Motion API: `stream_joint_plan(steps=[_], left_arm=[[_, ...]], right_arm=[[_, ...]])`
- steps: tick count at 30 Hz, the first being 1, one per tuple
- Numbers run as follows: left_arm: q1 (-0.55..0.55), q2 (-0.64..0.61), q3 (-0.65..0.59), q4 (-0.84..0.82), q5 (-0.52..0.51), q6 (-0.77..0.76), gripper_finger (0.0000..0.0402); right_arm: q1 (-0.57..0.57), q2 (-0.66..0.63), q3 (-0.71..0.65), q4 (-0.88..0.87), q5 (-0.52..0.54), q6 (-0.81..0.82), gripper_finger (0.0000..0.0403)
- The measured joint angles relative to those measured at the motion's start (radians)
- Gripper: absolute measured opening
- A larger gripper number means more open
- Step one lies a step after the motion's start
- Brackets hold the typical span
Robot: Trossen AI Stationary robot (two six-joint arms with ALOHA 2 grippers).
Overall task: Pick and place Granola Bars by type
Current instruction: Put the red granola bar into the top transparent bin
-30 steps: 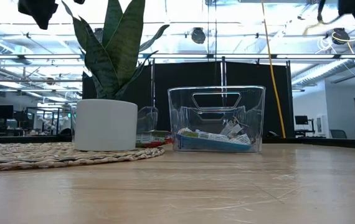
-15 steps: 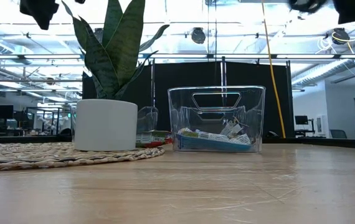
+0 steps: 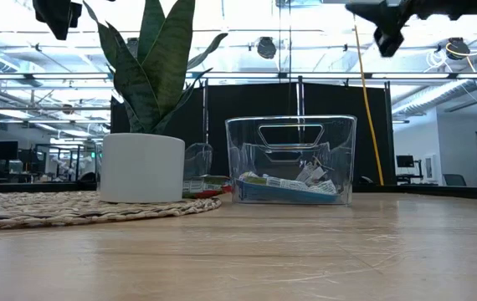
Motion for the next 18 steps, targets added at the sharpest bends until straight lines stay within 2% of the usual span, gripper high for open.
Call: stream_joint_plan(steps=[5, 8, 12, 15, 18], left_arm=[[0.000, 0.000, 0.000, 0.000, -0.015, 0.064, 0.0170], [0.000, 0.000, 0.000, 0.008, -0.063, 0.101, 0.0170], [0.000, 0.000, 0.000, 0.032, -0.114, 0.154, 0.0170], [0.000, 0.000, 0.000, 0.053, -0.114, 0.174, 0.0170], [0.000, 0.000, 0.000, 0.062, -0.113, 0.169, 0.0170]], right_arm=[[0.183, 0.013, 0.000, -0.011, 0.251, -0.062, 0.0215], [0.219, 0.012, 0.000, -0.014, 0.334, -0.085, 0.0215], [0.226, 0.009, 0.000, 0.021, 0.440, 0.049, 0.0215], [0.229, -0.003, 0.000, 0.014, 0.420, 0.033, 0.0215], [0.255, -0.016, 0.000, -0.036, 0.285, -0.095, 0.0215]])
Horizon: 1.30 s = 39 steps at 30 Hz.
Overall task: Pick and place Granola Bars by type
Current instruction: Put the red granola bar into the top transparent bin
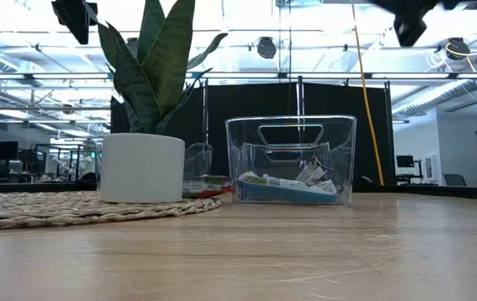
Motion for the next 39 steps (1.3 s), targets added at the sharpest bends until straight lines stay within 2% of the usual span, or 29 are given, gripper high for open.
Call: stream_joint_plan(steps=[2, 8, 14, 20, 28, 33, 39], left_arm=[[0.000, 0.000, 0.000, 0.000, 0.000, -0.018, 0.0170], [0.000, 0.000, 0.000, 0.001, 0.000, -0.055, 0.0170], [0.000, 0.000, 0.000, 0.002, -0.001, -0.009, 0.0170], [0.023, 0.000, 0.000, 0.009, -0.018, -0.056, 0.0170], [0.008, -0.074, -0.001, 0.136, -0.069, 0.077, 0.0170], [0.008, -0.209, -0.122, 0.130, -0.098, 0.014, 0.0170], [0.007, -0.354, -0.308, 0.164, -0.095, -0.161, 0.0170]], right_arm=[[0.018, -0.016, -0.011, -0.002, -0.074, -0.076, 0.0215], [0.074, -0.165, -0.129, 0.003, -0.088, -0.077, 0.0215], [0.095, -0.316, -0.241, -0.001, -0.188, -0.093, 0.0215], [0.095, -0.402, -0.326, -0.002, -0.190, -0.099, 0.0215], [0.095, -0.471, -0.389, -0.001, -0.191, -0.077, 0.0215], [0.095, -0.503, -0.437, -0.001, -0.236, -0.013, 0.0215], [0.095, -0.520, -0.452, 0.011, -0.269, -0.007, 0.0215]])
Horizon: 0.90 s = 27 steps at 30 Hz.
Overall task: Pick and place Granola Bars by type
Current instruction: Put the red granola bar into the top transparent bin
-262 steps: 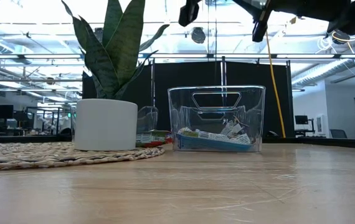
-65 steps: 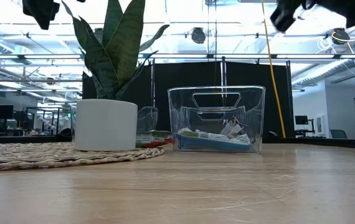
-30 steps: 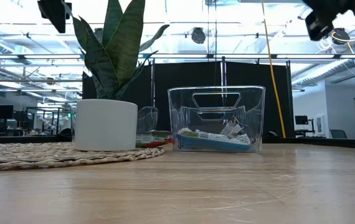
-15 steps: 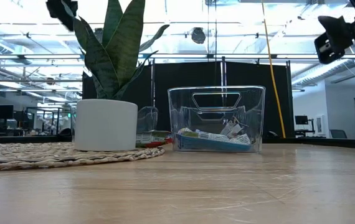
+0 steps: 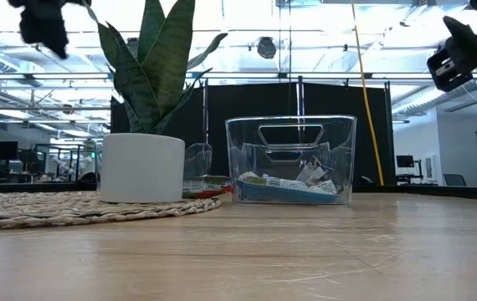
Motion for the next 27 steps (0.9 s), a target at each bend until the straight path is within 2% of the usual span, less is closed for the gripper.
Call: stream_joint_plan(steps=[4, 8, 12, 17, 23, 27], left_arm=[[0.000, -0.042, -0.082, 0.000, 0.072, -0.053, 0.0170], [0.000, -0.047, -0.115, 0.025, 0.121, -0.044, 0.0170], [0.000, -0.040, -0.115, 0.074, 0.126, 0.000, 0.0170], [0.000, -0.040, -0.115, 0.131, 0.128, 0.047, 0.0170], [0.000, -0.039, -0.115, 0.131, 0.123, 0.060, 0.0170], [-0.002, -0.039, -0.115, 0.088, 0.151, 0.155, 0.0170]], right_arm=[[0.000, -0.006, -0.001, -0.015, 0.001, -0.049, 0.0215], [0.000, -0.006, -0.002, -0.059, 0.000, -0.062, 0.0215], [0.000, -0.006, -0.003, -0.160, 0.018, -0.059, 0.0215], [0.000, -0.004, -0.004, -0.220, 0.162, -0.051, 0.0215], [-0.010, 0.005, -0.004, -0.226, 0.187, -0.095, 0.0215], [-0.011, 0.018, -0.004, -0.229, 0.188, -0.076, 0.0215]])
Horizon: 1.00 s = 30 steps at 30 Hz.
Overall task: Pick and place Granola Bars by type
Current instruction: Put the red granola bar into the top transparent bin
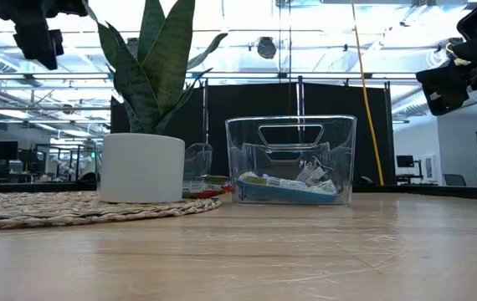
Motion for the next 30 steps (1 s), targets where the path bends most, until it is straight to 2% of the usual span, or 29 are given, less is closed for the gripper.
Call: stream_joint_plan(steps=[3, 6, 8, 13, 17, 24, 27, 30], left_arm=[[-0.009, 0.000, 0.000, -0.038, -0.043, 0.021, 0.0170], [-0.019, 0.000, -0.012, -0.068, -0.065, -0.037, 0.0170], [-0.027, 0.000, -0.035, -0.096, -0.061, -0.152, 0.0170], [-0.063, 0.001, -0.154, -0.128, 0.000, -0.645, 0.0170], [-0.114, 0.001, -0.244, -0.123, 0.069, -0.910, 0.0170], [-0.187, 0.043, -0.238, -0.100, -0.010, -1.104, 0.0170], [-0.202, 0.069, -0.238, -0.094, 0.027, -1.143, 0.0170], [-0.221, 0.107, -0.238, -0.092, 0.089, -1.243, 0.0170]], right_arm=[[0.001, 0.003, 0.000, 0.000, -0.002, 0.001, 0.0215], [0.001, 0.003, 0.000, 0.001, -0.002, 0.001, 0.0215], [0.001, 0.003, 0.000, 0.006, -0.002, 0.001, 0.0215], [0.000, 0.003, 0.000, 0.020, -0.003, 0.001, 0.0215], [0.001, 0.003, 0.000, 0.044, -0.003, 0.001, 0.0215], [0.000, 0.004, 0.000, 0.060, -0.003, 0.001, 0.0215], [0.001, 0.004, 0.000, 0.060, -0.003, 0.001, 0.0215], [0.000, 0.004, 0.000, 0.059, -0.003, 0.001, 0.0215]])
